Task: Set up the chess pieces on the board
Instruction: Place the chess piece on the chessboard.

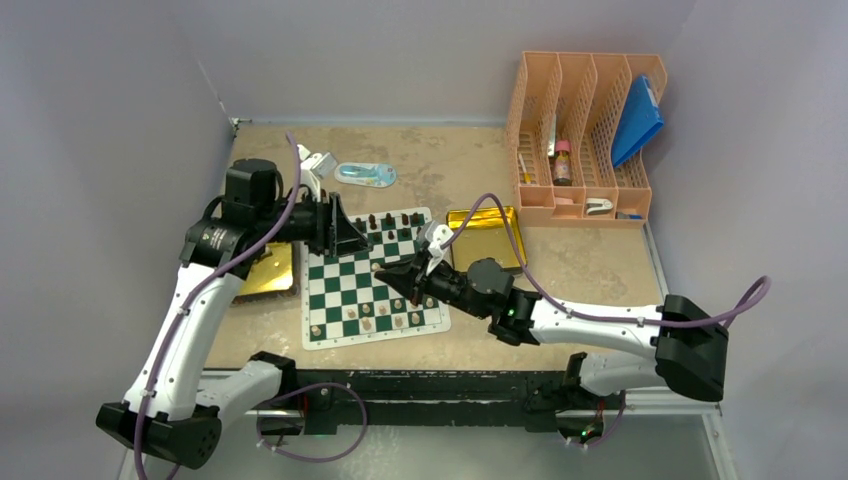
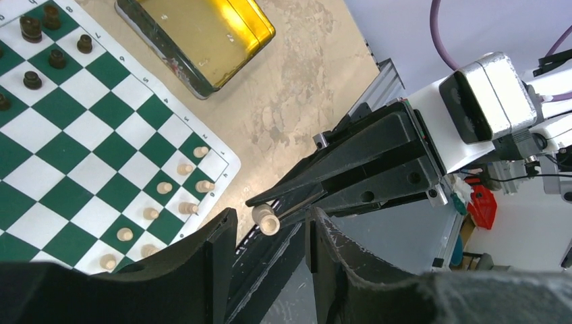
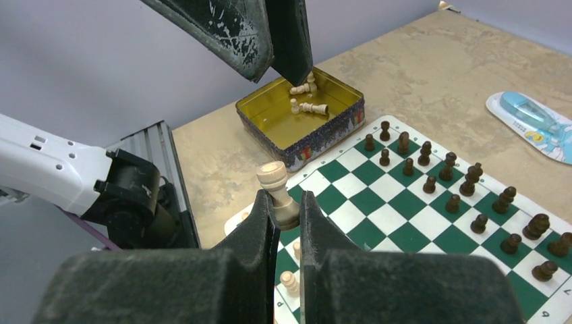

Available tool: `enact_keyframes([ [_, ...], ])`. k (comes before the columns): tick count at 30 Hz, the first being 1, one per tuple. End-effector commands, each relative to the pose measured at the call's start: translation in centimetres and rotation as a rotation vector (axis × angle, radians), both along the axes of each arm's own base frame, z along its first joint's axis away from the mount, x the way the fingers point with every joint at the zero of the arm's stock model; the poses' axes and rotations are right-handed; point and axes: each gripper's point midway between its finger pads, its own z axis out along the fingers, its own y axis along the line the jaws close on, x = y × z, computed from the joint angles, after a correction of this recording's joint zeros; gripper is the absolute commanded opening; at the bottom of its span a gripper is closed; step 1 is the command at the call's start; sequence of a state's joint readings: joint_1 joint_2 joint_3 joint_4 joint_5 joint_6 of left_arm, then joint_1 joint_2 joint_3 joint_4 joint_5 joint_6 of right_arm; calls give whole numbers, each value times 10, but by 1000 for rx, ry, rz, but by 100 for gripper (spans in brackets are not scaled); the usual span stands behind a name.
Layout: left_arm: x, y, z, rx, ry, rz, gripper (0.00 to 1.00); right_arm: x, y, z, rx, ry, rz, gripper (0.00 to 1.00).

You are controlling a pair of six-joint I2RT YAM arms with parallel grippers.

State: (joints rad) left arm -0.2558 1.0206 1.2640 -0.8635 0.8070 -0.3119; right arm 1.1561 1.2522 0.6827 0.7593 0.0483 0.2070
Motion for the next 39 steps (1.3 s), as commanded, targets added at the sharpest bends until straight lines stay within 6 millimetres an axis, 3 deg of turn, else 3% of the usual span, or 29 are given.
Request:
enact_keyframes([
  [1, -4, -2, -8, 3, 22, -34, 41, 8, 5, 38, 116, 9, -29, 1],
  [23, -9, -13, -37, 12, 131, -76, 30, 14, 9, 46, 157, 42, -54, 1],
  [32, -9, -15, -36, 17, 131, -84, 8, 17, 7, 42, 146, 50, -77, 3],
  [35, -11, -16, -36, 21, 133, -92, 1, 19, 6, 41, 145, 53, -86, 7],
  [39, -8, -15, -41, 43, 125, -78, 0, 17, 4, 38, 133, 50, -84, 28],
])
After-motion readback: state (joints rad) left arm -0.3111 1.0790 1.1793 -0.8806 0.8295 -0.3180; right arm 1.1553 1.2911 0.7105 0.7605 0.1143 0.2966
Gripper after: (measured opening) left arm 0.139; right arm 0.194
